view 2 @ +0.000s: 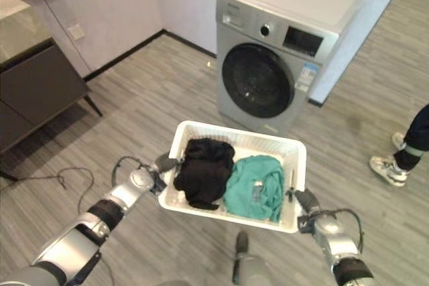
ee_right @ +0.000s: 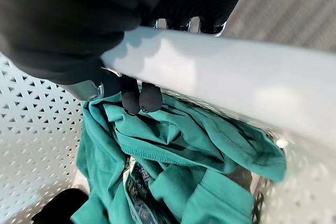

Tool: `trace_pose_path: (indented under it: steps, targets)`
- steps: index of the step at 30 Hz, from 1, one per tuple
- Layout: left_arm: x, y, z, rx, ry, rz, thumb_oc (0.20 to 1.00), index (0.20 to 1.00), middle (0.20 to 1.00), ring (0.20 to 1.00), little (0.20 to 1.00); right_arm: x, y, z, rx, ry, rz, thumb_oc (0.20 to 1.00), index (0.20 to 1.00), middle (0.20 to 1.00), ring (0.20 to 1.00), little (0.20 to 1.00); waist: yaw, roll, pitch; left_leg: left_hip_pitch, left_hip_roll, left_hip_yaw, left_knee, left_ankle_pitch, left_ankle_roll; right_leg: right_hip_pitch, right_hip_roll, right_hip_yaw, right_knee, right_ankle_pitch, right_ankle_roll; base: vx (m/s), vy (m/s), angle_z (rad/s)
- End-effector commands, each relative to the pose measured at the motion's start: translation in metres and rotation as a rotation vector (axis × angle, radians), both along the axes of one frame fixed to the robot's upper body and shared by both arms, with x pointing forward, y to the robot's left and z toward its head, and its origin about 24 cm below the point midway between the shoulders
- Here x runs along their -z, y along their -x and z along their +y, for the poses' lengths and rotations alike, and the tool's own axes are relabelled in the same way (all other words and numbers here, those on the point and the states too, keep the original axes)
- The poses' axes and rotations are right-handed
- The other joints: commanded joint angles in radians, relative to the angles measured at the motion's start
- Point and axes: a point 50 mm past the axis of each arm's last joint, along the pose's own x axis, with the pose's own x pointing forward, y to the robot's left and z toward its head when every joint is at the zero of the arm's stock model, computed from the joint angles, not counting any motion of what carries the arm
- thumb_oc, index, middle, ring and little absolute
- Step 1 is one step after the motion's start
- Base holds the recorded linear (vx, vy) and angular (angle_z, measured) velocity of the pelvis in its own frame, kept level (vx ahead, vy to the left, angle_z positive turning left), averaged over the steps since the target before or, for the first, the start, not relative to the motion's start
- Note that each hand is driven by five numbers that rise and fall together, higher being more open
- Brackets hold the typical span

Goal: Grab the laundry basket,head to the washer,open it,put in the laundry and shut it.

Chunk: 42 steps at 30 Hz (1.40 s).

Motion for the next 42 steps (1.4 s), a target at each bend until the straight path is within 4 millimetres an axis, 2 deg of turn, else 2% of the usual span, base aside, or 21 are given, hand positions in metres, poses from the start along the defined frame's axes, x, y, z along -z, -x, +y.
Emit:
trace_pose_path:
  steps: [1, 2, 3, 4, 6, 7, 9, 12, 21, 22, 25, 27, 28, 29, 30, 32, 35, 37, 38, 40, 42]
  targets:
    - [-0.06, -0.027, 0.001, 0.053, 0.005, -0.23, 0.2, 0.2, 0.2, 0.2, 0.2, -0.056, -0.021, -0.039, 0.08, 0.099, -0.232, 0.2, 0.2, 0.2, 0.2, 0.2, 0.005, -0.004, -0.012, -0.149, 0.198, -0.044, -0.094, 0.161, 0.003, 0.038, -0.026, 0.025, -0.02, -0.078, 0.177, 0.07, -0.193, -0.48]
    - [-0.062, -0.028, -0.001, 0.06, 0.004, -0.235, 0.2, 0.2, 0.2, 0.2, 0.2, -0.058, -0.02, -0.042, 0.098, 0.105, -0.239, 0.2, 0.2, 0.2, 0.2, 0.2, 0.008, -0.009, 0.001, -0.195, 0.181, 0.011, -0.174, 0.134, 0.001, 0.056, -0.028, 0.022, -0.034, -0.084, 0.179, 0.07, -0.107, -0.54]
    - [-0.063, -0.029, -0.002, 0.062, 0.004, -0.239, 0.2, 0.2, 0.2, 0.2, 0.2, -0.058, -0.02, -0.042, 0.1, 0.104, -0.245, 0.2, 0.2, 0.2, 0.2, 0.2, 0.01, -0.005, 0.005, -0.213, 0.168, 0.029, -0.236, 0.125, -0.005, 0.059, -0.025, 0.021, -0.038, -0.085, 0.182, 0.07, -0.046, -0.33]
    - [-0.063, -0.029, -0.002, 0.062, 0.004, -0.239, 0.2, 0.2, 0.2, 0.2, 0.2, -0.058, -0.02, -0.042, 0.1, 0.104, -0.245, 0.2, 0.2, 0.2, 0.2, 0.2, 0.012, -0.007, 0.006, -0.208, 0.166, 0.032, -0.242, 0.127, -0.004, 0.06, -0.028, 0.023, -0.038, -0.086, 0.183, 0.07, 0.03, -0.14]
    - [-0.064, -0.03, -0.003, 0.068, 0.001, -0.248, 0.2, 0.2, 0.2, 0.2, 0.2, -0.06, -0.02, -0.042, 0.1, 0.116, -0.256, 0.2, 0.2, 0.2, 0.2, 0.2, 0.025, 0.016, 0.013, -0.235, 0.143, 0.052, -0.421, 0.183, -0.026, 0.071, -0.011, 0.021, -0.047, -0.096, 0.187, 0.09, 0.068, -0.19]
    - [-0.065, -0.031, -0.001, 0.063, 0.0, -0.25, 0.2, 0.2, 0.2, 0.2, 0.2, -0.058, -0.019, -0.042, 0.094, 0.117, -0.245, 0.2, 0.2, 0.2, 0.2, 0.2, 0.029, 0.023, 0.008, -0.202, 0.143, 0.056, -0.503, 0.194, -0.035, 0.072, -0.011, 0.025, -0.039, -0.103, 0.193, 0.12, 0.075, -0.24]
    - [-0.062, -0.031, 0.002, 0.052, -0.008, -0.243, 0.2, 0.2, 0.2, 0.2, 0.2, -0.053, -0.019, -0.038, 0.093, 0.102, -0.235, 0.2, 0.2, 0.2, 0.2, 0.2, 0.031, 0.035, 0.003, -0.17, 0.104, 0.002, -0.527, 0.193, -0.04, 0.073, -0.013, 0.03, -0.028, -0.116, 0.197, 0.14, 0.066, -0.75]
    - [-0.064, -0.032, -0.001, 0.059, -0.008, -0.247, 0.2, 0.2, 0.2, 0.2, 0.2, -0.05, -0.016, -0.038, 0.108, 0.091, -0.233, 0.2, 0.2, 0.2, 0.2, 0.2, 0.025, 0.039, -0.006, -0.149, 0.102, 0.027, -0.553, 0.186, -0.032, 0.079, -0.027, 0.03, -0.042, -0.117, 0.202, 0.1, 0.063, -0.4]
    - [-0.06, -0.029, 0.006, 0.049, -0.006, -0.237, 0.2, 0.2, 0.2, 0.2, 0.2, -0.044, -0.018, -0.034, 0.089, 0.105, -0.206, 0.2, 0.2, 0.2, 0.2, 0.2, 0.033, 0.047, -0.033, -0.093, 0.08, 0.031, -0.586, 0.157, -0.011, 0.092, -0.052, 0.045, -0.049, -0.117, 0.216, 0.08, 0.053, -0.02]
    - [-0.07, -0.025, 0.01, -0.127, 0.07, -0.397, 0.2, 0.2, 0.2, 0.2, 0.2, -0.002, -0.026, -0.004, 0.01, 0.211, -0.008, 0.2, 0.2, 0.2, 0.2, 0.2, 0.017, 0.019, 0.028, -0.253, 0.163, 0.355, -0.528, 0.06, -0.031, -0.04, -0.148, -0.12, -0.132, -0.06, 0.234, 0.01, -0.001, -0.18]
    - [-0.07, -0.025, 0.008, -0.13, 0.08, -0.4, 0.2, 0.2, 0.2, 0.2, 0.2, -0.004, -0.027, -0.007, 0.014, 0.237, -0.015, 0.2, 0.2, 0.2, 0.2, 0.2, 0.014, 0.026, 0.038, -0.256, 0.167, 0.348, -0.533, 0.072, -0.038, -0.034, -0.141, -0.126, -0.15, -0.052, 0.236, -0.05, -0.023, -0.01]
    - [-0.069, -0.024, 0.008, -0.133, 0.088, -0.397, 0.2, 0.2, 0.2, 0.2, 0.2, -0.007, -0.029, -0.008, 0.014, 0.242, -0.025, 0.2, 0.2, 0.2, 0.2, 0.2, 0.014, 0.03, 0.04, -0.248, 0.167, 0.343, -0.549, 0.081, -0.039, -0.034, -0.137, -0.123, -0.152, -0.048, 0.235, -0.09, -0.011, 0.51]
    - [-0.066, -0.022, 0.009, -0.139, 0.101, -0.387, 0.2, 0.2, 0.2, 0.2, 0.2, -0.01, -0.031, -0.007, 0.005, 0.254, -0.04, 0.2, 0.2, 0.2, 0.2, 0.2, 0.015, 0.029, 0.042, -0.25, 0.165, 0.356, -0.564, 0.115, -0.033, -0.044, -0.139, -0.132, -0.154, -0.031, 0.228, -0.02, 0.01, 0.18]
    - [-0.065, -0.021, 0.009, -0.139, 0.1, -0.385, 0.2, 0.2, 0.2, 0.2, 0.2, -0.01, -0.031, -0.007, 0.005, 0.254, -0.038, 0.2, 0.2, 0.2, 0.2, 0.2, 0.016, 0.033, 0.037, -0.239, 0.166, 0.341, -0.568, 0.092, -0.041, -0.035, -0.135, -0.125, -0.154, -0.046, 0.235, -0.11, 0.005, 0.01]
    - [-0.065, -0.021, 0.01, -0.142, 0.102, -0.387, 0.2, 0.2, 0.2, 0.2, 0.2, -0.013, -0.033, -0.007, 0.004, 0.259, -0.052, 0.2, 0.2, 0.2, 0.2, 0.2, 0.014, 0.03, 0.041, -0.248, 0.163, 0.357, -0.568, 0.117, -0.033, -0.046, -0.14, -0.132, -0.153, -0.028, 0.229, 0.0, 0.0, 0.0]
    - [-0.065, -0.021, 0.012, -0.148, 0.1, -0.39, 0.2, 0.2, 0.2, 0.2, 0.2, -0.019, -0.036, -0.008, 0.006, 0.267, -0.077, 0.2, 0.2, 0.2, 0.2, 0.2, 0.014, 0.031, 0.042, -0.246, 0.162, 0.357, -0.569, 0.115, -0.034, -0.048, -0.141, -0.131, -0.152, -0.026, 0.23, -0.07, 0.035, 0.06]
    - [-0.071, -0.02, 0.026, -0.195, 0.081, -0.435, 0.2, 0.2, 0.2, 0.2, 0.2, -0.046, -0.049, -0.011, 0.024, 0.292, -0.205, 0.2, 0.2, 0.2, 0.2, 0.2, 0.013, 0.031, 0.057, -0.249, 0.158, 0.353, -0.521, 0.081, -0.031, -0.047, -0.153, -0.121, -0.147, -0.022, 0.238, -0.02, 0.099, 0.02]
    - [-0.082, -0.015, 0.041, -0.225, 0.059, -0.503, 0.2, 0.2, 0.2, 0.2, 0.2, -0.07, -0.055, -0.017, 0.056, 0.313, -0.316, 0.2, 0.2, 0.2, 0.2, 0.2, 0.017, 0.03, 0.061, -0.264, 0.156, 0.352, -0.438, 0.027, -0.015, -0.047, -0.176, -0.109, -0.124, -0.03, 0.245, 0.04, 0.152, -0.04]
    - [-0.081, -0.015, 0.041, -0.225, 0.058, -0.502, 0.2, 0.2, 0.2, 0.2, 0.2, -0.07, -0.055, -0.017, 0.056, 0.313, -0.315, 0.2, 0.2, 0.2, 0.2, 0.2, 0.018, 0.03, 0.061, -0.266, 0.156, 0.352, -0.434, 0.024, -0.015, -0.047, -0.175, -0.108, -0.123, -0.031, 0.246, 0.07, 0.154, -0.13]
    - [-0.094, -0.005, 0.06, -0.276, 0.036, -0.591, 0.2, 0.2, 0.2, 0.2, 0.2, -0.089, -0.045, -0.03, 0.113, 0.347, -0.409, 0.2, 0.2, 0.2, 0.2, 0.2, 0.017, 0.037, 0.055, -0.259, 0.142, 0.344, -0.403, -0.021, 0.012, -0.045, -0.209, -0.092, -0.056, -0.052, 0.255, 0.12, 0.18, -0.17]
    - [-0.093, -0.005, 0.06, -0.275, 0.035, -0.588, 0.2, 0.2, 0.2, 0.2, 0.2, -0.089, -0.044, -0.03, 0.113, 0.348, -0.406, 0.2, 0.2, 0.2, 0.2, 0.2, 0.017, 0.037, 0.052, -0.258, 0.14, 0.344, -0.404, -0.022, 0.013, -0.046, -0.211, -0.091, -0.053, -0.055, 0.256, 0.08, 0.099, -0.03]
